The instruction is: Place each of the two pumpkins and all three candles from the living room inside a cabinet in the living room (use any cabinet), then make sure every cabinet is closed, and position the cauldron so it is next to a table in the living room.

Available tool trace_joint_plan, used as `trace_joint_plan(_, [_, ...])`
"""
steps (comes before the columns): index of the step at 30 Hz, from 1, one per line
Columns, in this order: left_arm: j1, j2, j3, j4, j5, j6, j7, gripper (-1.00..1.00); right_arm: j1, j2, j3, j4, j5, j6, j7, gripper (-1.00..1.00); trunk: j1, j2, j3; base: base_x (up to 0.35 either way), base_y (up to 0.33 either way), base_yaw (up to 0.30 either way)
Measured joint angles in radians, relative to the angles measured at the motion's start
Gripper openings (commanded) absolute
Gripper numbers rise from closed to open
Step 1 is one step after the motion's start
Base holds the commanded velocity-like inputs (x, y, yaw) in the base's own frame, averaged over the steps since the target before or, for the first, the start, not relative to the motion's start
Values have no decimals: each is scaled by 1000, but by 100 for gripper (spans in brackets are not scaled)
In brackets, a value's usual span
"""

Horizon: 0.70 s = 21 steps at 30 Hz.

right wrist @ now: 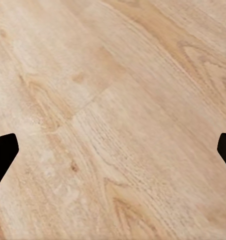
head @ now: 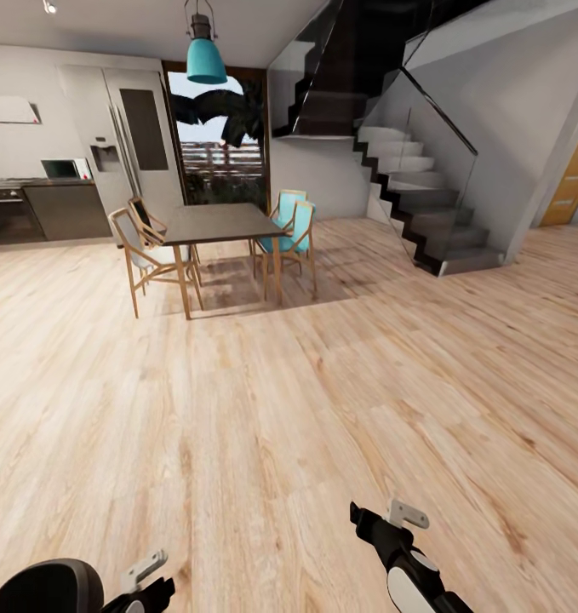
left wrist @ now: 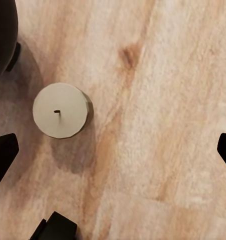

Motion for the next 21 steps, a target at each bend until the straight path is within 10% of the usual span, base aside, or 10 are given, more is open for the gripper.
trace_joint_plan(21, [0, 8, 10, 0, -11, -48, 0, 100, 0, 0, 1, 14, 3, -1, 1, 100, 81, -147, -66, 0, 0, 103])
